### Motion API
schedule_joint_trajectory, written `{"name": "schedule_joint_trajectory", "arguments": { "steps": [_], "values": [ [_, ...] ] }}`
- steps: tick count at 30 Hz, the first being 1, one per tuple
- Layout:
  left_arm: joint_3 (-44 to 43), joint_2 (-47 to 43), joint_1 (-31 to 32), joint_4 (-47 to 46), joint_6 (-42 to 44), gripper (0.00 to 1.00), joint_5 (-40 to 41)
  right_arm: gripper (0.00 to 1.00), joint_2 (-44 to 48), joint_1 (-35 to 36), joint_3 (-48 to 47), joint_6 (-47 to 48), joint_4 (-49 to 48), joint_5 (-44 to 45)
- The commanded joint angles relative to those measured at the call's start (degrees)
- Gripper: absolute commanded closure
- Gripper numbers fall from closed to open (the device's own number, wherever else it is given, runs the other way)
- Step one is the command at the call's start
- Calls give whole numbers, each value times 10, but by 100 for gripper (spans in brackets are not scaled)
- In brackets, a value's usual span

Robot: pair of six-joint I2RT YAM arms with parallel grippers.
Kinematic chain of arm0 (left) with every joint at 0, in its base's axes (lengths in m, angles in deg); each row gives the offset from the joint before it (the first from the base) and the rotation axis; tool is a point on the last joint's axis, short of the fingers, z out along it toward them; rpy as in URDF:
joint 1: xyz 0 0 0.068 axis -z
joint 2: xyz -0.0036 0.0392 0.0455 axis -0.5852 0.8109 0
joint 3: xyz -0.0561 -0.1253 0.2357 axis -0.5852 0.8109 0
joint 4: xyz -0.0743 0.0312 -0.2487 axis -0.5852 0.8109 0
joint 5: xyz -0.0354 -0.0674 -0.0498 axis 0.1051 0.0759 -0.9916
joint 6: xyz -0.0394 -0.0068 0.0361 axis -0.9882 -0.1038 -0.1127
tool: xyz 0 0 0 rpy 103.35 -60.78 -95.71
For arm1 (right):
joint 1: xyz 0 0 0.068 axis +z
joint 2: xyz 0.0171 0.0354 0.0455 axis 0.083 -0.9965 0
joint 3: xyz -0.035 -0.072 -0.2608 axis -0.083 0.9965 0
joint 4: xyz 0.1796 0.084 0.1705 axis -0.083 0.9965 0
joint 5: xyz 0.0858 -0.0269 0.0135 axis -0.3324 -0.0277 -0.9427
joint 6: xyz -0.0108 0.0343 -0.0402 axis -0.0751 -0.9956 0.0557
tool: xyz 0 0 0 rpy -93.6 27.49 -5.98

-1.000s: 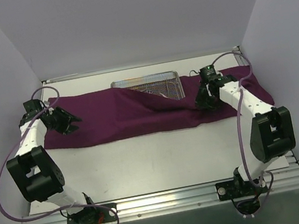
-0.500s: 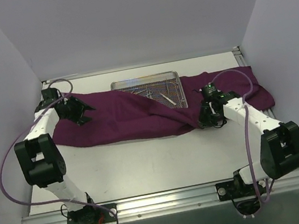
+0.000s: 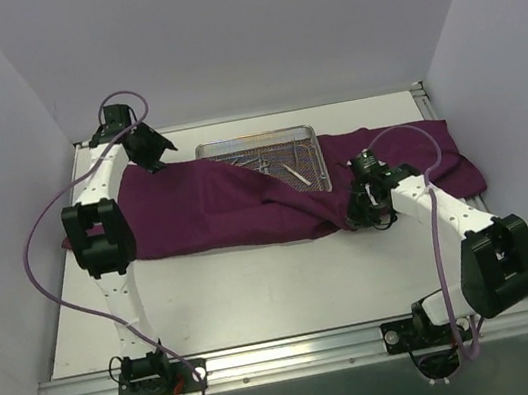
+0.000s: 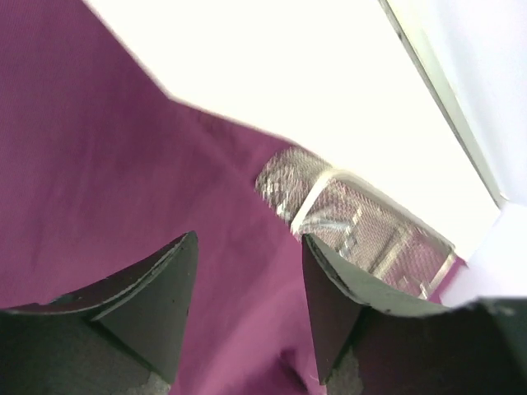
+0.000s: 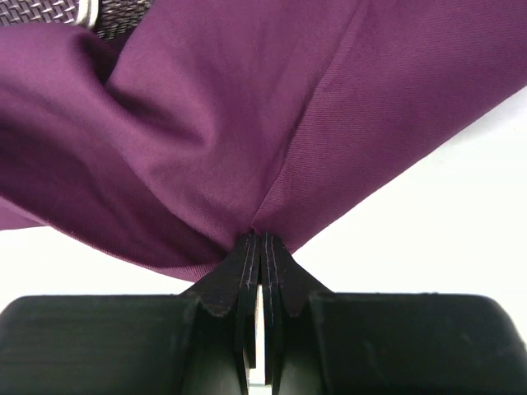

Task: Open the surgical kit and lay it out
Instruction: Open the surgical kit at the center of the board.

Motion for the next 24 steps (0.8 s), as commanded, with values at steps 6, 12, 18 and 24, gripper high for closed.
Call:
{"name": "schedule_joint_trajectory", "arguments": {
  "steps": [6, 12, 18, 24],
  "values": [
    [-222, 123, 38, 142, 45, 35, 88, 100, 45, 12, 33, -15, -4, 2],
    [-356, 204, 41, 246, 59, 33, 122, 100, 60, 13, 36, -12, -4, 6],
    [-363, 230, 42, 272, 68, 32, 97, 100, 69, 12, 35, -9, -1, 12],
    [-350, 234, 42, 266, 84, 32, 84, 100, 68, 11, 35, -7, -4, 15]
  ]
}}
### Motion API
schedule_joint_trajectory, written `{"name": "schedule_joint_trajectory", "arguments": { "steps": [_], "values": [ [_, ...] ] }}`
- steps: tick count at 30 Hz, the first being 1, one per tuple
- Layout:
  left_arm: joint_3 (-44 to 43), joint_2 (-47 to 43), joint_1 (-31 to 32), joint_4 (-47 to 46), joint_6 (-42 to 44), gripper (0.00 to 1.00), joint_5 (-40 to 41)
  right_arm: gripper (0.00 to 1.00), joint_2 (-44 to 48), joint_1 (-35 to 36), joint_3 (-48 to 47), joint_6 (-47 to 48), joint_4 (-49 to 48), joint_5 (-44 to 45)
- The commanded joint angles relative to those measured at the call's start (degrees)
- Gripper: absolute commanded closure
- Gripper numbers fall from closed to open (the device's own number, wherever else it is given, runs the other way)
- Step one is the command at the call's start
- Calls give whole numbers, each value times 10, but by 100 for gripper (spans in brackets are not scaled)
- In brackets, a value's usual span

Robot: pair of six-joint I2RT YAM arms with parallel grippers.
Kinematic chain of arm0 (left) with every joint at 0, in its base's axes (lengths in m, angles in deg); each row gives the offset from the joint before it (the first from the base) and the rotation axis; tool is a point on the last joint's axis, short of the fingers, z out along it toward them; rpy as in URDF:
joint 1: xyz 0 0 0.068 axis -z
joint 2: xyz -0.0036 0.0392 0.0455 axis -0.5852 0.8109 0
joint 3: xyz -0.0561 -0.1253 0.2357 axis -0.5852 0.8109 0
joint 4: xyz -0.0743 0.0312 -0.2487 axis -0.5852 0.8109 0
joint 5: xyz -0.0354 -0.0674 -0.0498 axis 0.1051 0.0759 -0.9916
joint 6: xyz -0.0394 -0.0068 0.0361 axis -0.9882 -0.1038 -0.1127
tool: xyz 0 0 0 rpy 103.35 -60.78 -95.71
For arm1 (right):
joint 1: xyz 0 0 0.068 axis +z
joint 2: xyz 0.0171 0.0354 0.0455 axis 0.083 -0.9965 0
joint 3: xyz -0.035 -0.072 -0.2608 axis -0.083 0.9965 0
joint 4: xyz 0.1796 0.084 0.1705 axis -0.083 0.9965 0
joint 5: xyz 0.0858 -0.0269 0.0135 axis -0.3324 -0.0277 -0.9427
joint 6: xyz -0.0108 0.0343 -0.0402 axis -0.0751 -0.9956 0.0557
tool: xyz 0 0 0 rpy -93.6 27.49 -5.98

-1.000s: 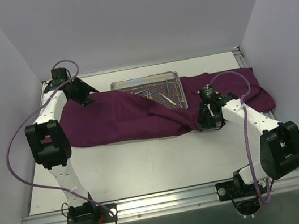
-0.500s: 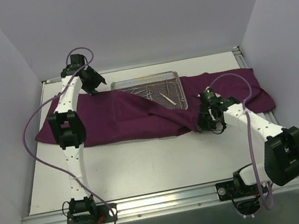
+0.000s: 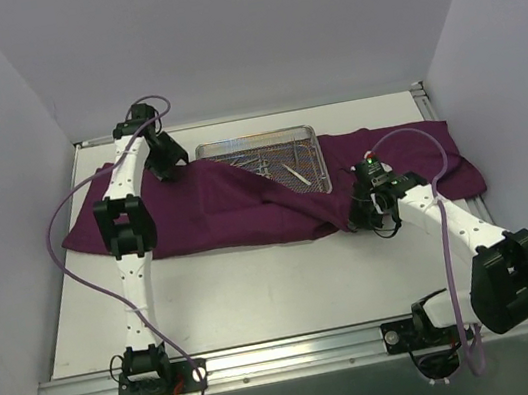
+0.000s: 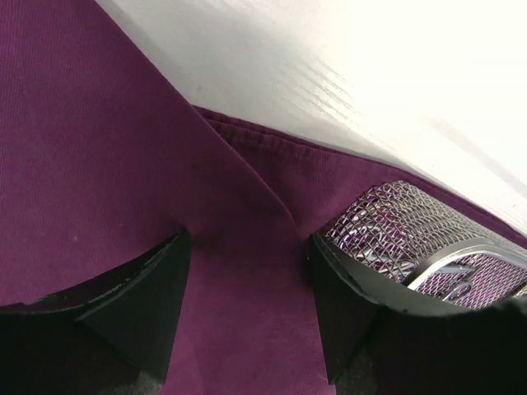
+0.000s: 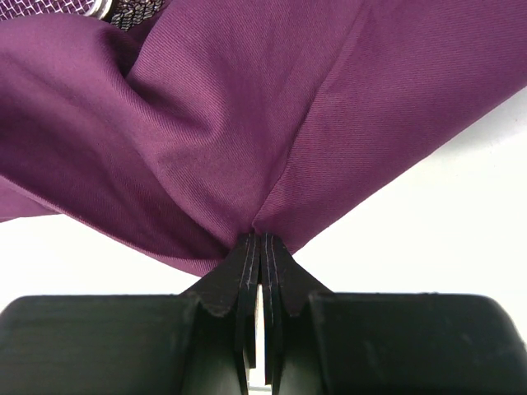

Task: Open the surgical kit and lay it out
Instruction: Open the surgical kit at the center of the board.

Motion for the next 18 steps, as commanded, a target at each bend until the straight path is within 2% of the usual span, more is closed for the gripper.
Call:
{"name": "schedule_joint_trajectory", "arguments": {
  "steps": [1, 4, 8, 9, 11, 18],
  "values": [
    [-18, 3, -2, 12, 17, 32, -14, 100, 14, 3, -1, 0, 16, 10],
    [-32, 6, -3, 11, 17, 37, -22, 100, 13, 3, -2, 3, 20, 10],
    [-5, -15, -4, -11, 21, 69, -31, 100, 14, 3, -4, 4, 21, 10],
    [19, -21, -6, -25, 21, 85, -33, 100, 14, 3, -4, 4, 21, 11],
    [39, -44, -8, -35, 27, 97, -34, 100, 12, 3, -12, 10, 26, 13],
    [117, -146, -11, -46, 93, 98, -10, 100, -12, -10, -57, 29, 51, 18]
  ]
}}
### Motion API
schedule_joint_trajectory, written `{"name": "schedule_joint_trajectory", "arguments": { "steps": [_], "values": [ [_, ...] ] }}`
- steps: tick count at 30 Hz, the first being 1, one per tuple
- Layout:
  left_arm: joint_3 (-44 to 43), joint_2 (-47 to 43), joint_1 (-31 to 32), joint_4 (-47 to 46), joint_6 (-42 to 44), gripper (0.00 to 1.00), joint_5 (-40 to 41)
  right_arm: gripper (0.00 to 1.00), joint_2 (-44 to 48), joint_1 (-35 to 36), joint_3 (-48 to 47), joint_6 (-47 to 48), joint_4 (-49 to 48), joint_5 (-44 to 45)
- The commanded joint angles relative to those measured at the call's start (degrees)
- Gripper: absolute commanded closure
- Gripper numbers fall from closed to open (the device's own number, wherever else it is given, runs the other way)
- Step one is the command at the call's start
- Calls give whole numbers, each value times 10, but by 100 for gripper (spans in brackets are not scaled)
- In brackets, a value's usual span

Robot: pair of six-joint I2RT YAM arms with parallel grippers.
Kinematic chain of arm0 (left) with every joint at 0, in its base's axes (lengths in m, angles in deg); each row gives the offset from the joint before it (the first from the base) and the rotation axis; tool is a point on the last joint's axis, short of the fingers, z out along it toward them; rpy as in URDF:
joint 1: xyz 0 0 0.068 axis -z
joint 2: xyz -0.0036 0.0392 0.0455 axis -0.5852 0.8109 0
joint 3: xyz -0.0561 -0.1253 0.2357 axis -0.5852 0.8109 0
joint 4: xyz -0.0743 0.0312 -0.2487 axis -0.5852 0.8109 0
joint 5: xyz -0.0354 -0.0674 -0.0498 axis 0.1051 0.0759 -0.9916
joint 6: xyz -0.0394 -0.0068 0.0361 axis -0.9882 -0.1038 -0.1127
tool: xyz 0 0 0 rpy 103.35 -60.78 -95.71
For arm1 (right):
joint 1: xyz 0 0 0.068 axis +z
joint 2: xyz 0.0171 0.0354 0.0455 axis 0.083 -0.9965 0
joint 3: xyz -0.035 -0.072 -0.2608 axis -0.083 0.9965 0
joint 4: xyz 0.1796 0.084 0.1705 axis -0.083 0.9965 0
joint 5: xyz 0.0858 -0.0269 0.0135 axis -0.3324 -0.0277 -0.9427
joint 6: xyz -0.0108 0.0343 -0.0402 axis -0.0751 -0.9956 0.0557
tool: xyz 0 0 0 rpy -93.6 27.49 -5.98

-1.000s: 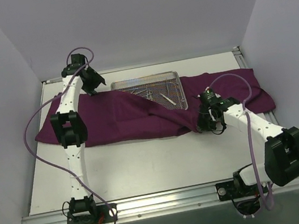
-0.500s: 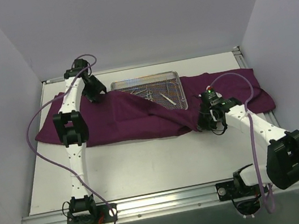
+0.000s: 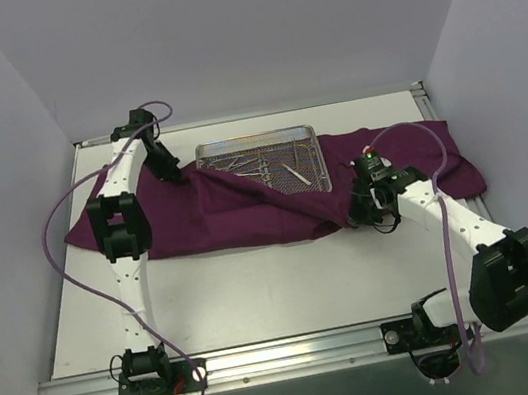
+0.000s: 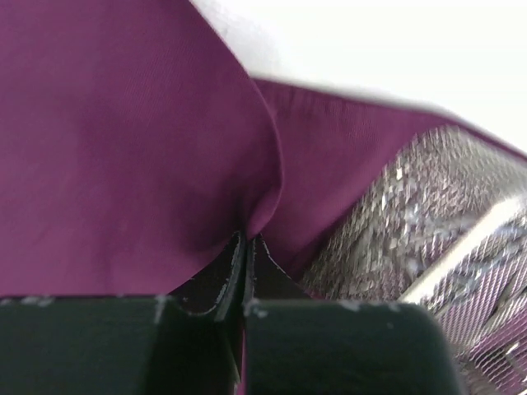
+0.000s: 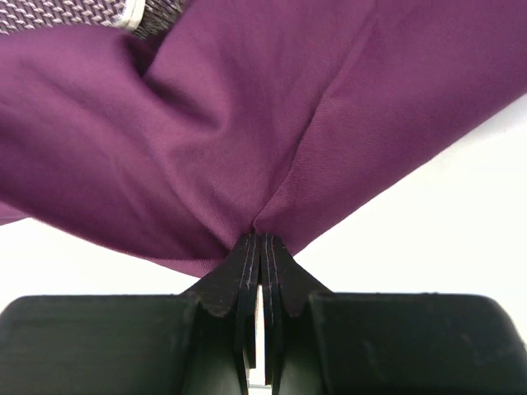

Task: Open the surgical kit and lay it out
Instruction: Open the surgical kit at the center of the board.

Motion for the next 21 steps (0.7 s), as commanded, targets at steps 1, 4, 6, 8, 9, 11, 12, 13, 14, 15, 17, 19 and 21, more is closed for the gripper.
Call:
{"name": "schedule_joint_trajectory", "arguments": {
  "steps": [1, 4, 6, 8, 9, 11, 12, 13, 14, 15, 17, 19, 21],
  "values": [
    [40, -132, -7, -16, 61, 98, 18, 100, -17, -11, -43, 20, 44, 12],
    [138, -218, -10, -18, 78, 98, 31, 100, -29, -23, -64, 32, 68, 2],
    [209, -272, -12, -43, 82, 98, 39, 100, -32, -31, -75, 39, 81, -4],
    [314, -353, -14, -57, 86, 98, 37, 100, -40, -44, -79, 41, 104, -18],
    [348, -377, -15, -64, 85, 98, 34, 100, -44, -52, -81, 38, 114, -25],
    [445, -453, -16, -68, 73, 98, 30, 100, -52, -78, -75, 33, 129, -66],
    [479, -503, -17, -68, 66, 98, 28, 100, -51, -87, -63, 32, 133, -78],
    [510, -527, -19, -69, 51, 98, 23, 100, -45, -96, -56, 26, 135, -89],
    [574, -556, -19, -72, 43, 98, 23, 100, -39, -108, -49, 14, 136, -102],
    [605, -582, -22, -72, 35, 98, 24, 100, -32, -112, -43, 7, 136, -105],
    [663, -665, -31, -69, 10, 98, 27, 100, -8, -116, -29, -15, 138, -98],
    [738, -746, -69, -67, -14, 98, 22, 100, 15, -118, -15, -27, 144, -85],
    [772, -802, -86, -46, -27, 98, 19, 100, 27, -122, -1, -35, 153, -81]
  ]
}}
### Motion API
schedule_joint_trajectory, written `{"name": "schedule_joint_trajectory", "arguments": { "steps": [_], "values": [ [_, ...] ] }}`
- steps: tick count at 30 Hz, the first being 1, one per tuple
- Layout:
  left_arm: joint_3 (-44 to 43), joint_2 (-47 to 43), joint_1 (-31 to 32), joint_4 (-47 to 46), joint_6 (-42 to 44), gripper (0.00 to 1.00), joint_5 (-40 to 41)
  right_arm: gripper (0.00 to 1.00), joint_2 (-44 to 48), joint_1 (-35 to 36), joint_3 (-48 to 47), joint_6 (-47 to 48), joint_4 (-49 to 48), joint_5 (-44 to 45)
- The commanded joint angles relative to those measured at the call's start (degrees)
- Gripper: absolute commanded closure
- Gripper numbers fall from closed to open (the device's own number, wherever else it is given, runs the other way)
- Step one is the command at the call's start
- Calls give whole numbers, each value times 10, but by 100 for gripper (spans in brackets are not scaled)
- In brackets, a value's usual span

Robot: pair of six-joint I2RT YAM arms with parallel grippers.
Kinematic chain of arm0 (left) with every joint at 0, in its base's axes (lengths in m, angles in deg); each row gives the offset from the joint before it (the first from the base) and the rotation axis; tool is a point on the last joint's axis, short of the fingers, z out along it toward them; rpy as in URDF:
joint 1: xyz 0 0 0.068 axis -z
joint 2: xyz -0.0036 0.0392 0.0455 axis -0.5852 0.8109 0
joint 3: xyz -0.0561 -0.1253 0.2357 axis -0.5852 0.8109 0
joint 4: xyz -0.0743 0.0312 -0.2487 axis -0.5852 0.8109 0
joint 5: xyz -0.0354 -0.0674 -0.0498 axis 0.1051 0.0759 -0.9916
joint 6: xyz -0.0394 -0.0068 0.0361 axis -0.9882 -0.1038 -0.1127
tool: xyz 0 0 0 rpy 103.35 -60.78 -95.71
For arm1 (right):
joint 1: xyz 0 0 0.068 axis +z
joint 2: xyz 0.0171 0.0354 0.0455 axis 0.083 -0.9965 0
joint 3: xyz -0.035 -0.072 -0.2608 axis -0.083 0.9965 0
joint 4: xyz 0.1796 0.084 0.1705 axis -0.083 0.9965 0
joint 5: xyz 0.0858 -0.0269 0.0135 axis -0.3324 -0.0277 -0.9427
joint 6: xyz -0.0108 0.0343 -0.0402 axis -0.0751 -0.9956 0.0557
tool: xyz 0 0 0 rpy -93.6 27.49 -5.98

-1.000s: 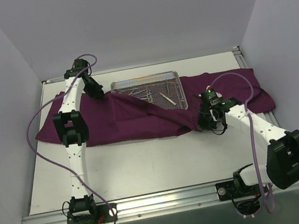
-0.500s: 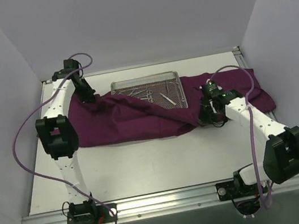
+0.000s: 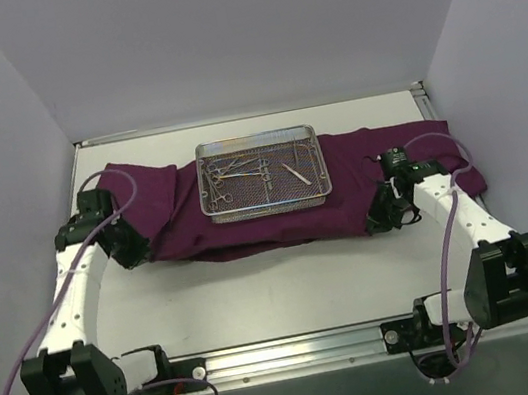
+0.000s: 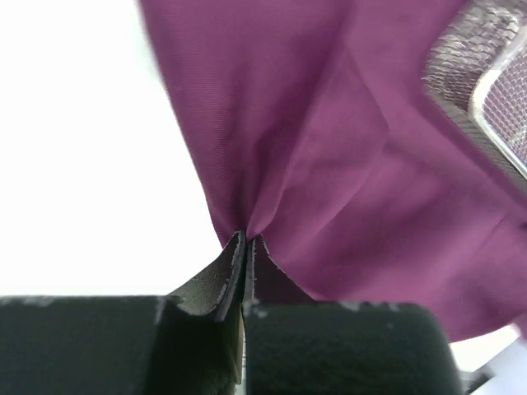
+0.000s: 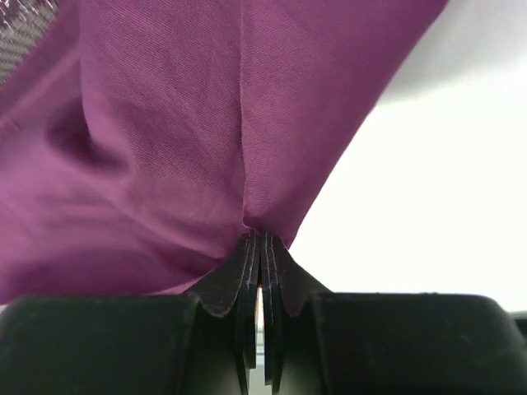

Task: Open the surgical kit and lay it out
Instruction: Open the surgical kit at the center of the board.

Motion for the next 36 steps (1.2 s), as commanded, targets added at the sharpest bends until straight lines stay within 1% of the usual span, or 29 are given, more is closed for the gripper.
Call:
{"name": "schedule_joint_trajectory", "arguments": {
  "steps": [1, 5, 8, 14, 16, 19, 20, 21, 22, 24, 25, 26, 27, 28, 29, 30, 31, 32, 33, 34, 35, 36],
  "values": [
    [43, -86, -33, 24, -53, 98, 4, 100, 47, -5, 22, -29, 63, -1],
    [82, -147, -39, 71, -83, 98, 28, 100, 54, -9, 68, -31, 102, 1],
    [100, -187, -46, 119, -105, 98, 55, 100, 55, -10, 80, -37, 129, 18],
    [102, -264, -54, 214, -144, 98, 89, 100, 72, -16, 84, -55, 179, 42],
    [99, -289, -57, 240, -157, 98, 99, 100, 74, -20, 82, -59, 194, 38],
    [76, -295, -57, 245, -133, 98, 110, 100, 79, -21, 61, -65, 208, 39],
    [64, -289, -57, 238, -121, 97, 116, 98, 79, -22, 52, -66, 210, 42],
    [39, -270, -57, 228, -106, 87, 113, 79, 75, -24, 41, -68, 213, 47],
    [27, -262, -57, 216, -71, 78, 108, 73, 72, -24, 16, -66, 210, 51],
    [8, -233, -54, 178, -45, 64, 102, 70, 58, -24, -20, -45, 197, 57],
    [-11, -226, -49, 166, -29, 52, 101, 64, 52, -24, -42, -37, 178, 70],
    [-20, -219, -47, 140, -20, 49, 99, 57, 47, -25, -87, -29, 164, 76],
    [-31, -204, -47, 132, -14, 46, 99, 51, 33, -24, -107, -22, 146, 81],
    [-58, -194, -47, 126, -9, 41, 97, 42, 25, -25, -127, -15, 108, 95],
    [-70, -183, -47, 107, -3, 40, 89, 35, 15, -24, -147, -13, 93, 107],
    [-82, -155, -46, 99, 0, 40, 79, 22, -7, -23, -182, -11, 70, 114],
    [-94, -139, -45, 96, -4, 40, 70, 17, -21, -22, -196, -13, 34, 122],
    [-119, -120, -45, 88, -6, 40, 61, 14, -38, -24, -210, -19, 19, 129],
    [-129, -83, -45, 82, -7, 40, 49, 14, -58, -27, -241, -20, 1, 129],
    [-142, -64, -44, 77, -11, 42, 41, 16, -100, -26, -257, -20, -28, 129],
    [-162, -45, -41, 64, -13, 44, 25, 19, -121, -24, -272, -28, -41, 156],
    [-168, -10, -37, 52, -16, 44, 20, 26, -163, -25, -295, -36, -72, 165]
  ]
}}
